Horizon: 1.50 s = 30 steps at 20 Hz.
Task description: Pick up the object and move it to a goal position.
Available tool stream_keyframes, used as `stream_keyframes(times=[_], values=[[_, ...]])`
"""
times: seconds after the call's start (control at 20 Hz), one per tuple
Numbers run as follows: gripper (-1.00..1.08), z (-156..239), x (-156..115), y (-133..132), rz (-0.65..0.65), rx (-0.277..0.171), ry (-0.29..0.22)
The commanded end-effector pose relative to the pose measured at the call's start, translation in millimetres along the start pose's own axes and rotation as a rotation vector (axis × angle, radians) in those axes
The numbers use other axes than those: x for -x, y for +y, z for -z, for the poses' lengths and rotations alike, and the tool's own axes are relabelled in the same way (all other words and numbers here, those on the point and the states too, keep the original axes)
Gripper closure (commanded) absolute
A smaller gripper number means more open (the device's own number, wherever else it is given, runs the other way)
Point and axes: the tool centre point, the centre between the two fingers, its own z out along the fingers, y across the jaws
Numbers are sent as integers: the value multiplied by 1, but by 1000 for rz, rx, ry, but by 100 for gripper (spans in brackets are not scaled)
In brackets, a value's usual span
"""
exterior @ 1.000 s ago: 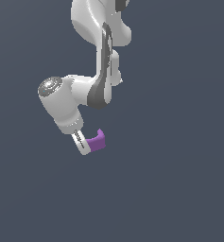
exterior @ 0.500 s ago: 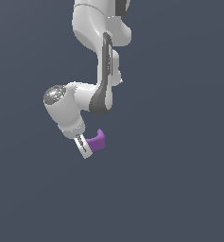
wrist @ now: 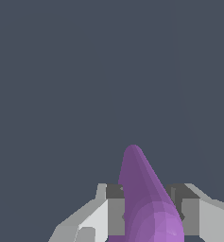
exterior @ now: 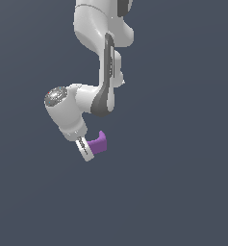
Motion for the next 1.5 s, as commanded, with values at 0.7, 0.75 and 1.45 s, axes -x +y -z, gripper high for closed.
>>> stream_keyframes(times=[0.7, 0.75, 1.45], values=[[108, 49, 13, 11, 0, 0, -1], [108, 57, 15, 12, 0, 0, -1], [108, 204, 51, 43, -2, 1, -1]])
